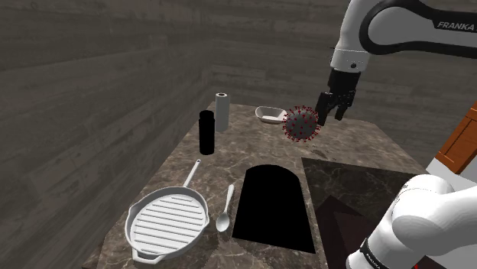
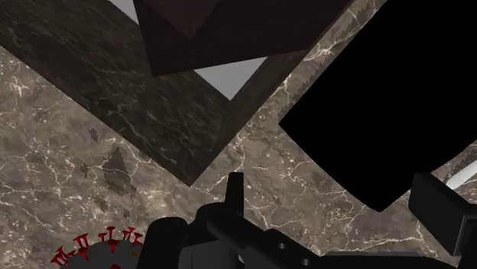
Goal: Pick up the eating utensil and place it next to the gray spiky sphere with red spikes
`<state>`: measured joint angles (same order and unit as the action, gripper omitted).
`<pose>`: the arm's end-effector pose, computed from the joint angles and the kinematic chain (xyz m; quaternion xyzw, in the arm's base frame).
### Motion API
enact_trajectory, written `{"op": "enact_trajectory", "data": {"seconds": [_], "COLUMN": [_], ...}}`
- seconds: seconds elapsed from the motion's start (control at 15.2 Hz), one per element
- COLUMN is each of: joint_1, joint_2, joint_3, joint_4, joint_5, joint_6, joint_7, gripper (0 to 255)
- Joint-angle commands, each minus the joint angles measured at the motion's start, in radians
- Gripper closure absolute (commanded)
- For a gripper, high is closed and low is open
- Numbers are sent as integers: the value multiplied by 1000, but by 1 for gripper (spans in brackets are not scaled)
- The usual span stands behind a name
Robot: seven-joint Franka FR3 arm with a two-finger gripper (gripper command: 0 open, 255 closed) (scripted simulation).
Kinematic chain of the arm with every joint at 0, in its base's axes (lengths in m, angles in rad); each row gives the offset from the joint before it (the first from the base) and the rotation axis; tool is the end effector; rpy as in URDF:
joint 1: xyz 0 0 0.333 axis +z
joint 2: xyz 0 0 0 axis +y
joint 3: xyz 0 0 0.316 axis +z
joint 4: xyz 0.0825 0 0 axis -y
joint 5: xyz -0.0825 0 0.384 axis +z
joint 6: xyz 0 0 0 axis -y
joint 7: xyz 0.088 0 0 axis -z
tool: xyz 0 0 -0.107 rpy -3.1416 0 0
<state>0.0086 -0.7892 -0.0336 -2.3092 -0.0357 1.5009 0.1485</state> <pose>0.2990 -0.0151 0.6072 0.9965 -0.0826 -0.0093 0.0065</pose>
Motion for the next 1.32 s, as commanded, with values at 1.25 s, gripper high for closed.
{"op": "enact_trajectory", "data": {"seconds": [1.25], "joint_1": [235], "joint_2": [282], "joint_3": [226], "joint_4": [-162], "joint_5": [119], "joint_6": [549], "joint_7": [-58], "gripper": [0]}}
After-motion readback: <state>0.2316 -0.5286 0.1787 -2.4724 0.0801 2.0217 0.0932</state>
